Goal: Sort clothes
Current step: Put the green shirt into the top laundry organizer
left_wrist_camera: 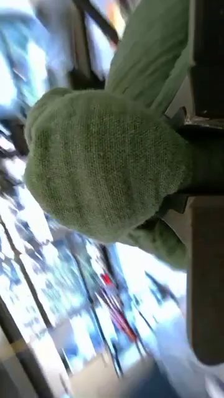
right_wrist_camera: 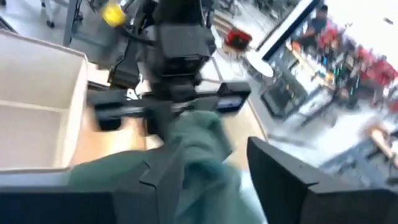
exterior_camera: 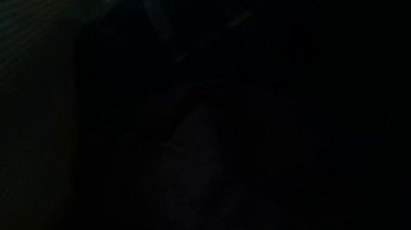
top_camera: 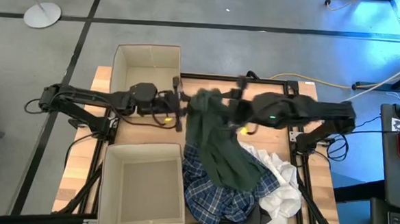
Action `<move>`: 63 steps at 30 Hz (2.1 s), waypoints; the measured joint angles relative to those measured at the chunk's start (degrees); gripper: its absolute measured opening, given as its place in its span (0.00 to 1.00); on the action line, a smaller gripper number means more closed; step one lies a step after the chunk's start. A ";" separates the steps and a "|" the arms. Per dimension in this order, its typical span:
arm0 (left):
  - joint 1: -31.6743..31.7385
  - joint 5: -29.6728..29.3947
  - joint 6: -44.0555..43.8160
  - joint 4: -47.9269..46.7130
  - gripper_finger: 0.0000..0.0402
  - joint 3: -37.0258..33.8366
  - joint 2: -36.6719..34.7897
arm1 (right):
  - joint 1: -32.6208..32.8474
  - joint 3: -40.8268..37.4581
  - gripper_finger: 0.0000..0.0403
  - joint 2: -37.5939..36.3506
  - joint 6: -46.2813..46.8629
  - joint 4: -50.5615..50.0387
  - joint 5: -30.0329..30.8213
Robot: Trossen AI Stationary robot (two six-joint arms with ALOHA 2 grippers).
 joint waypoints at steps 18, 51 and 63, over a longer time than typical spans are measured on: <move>15.36 -7.95 14.14 -10.38 0.12 27.38 -0.11 | 5.30 -12.32 0.49 -2.75 31.50 -28.58 11.48; 35.33 -22.30 -1.90 -63.09 0.14 34.87 -2.29 | 12.56 -32.13 0.49 -2.75 49.15 -29.62 15.48; 36.04 -19.07 -6.89 -65.38 0.15 24.87 -2.30 | 12.56 -32.17 0.49 -2.75 50.12 -28.85 15.41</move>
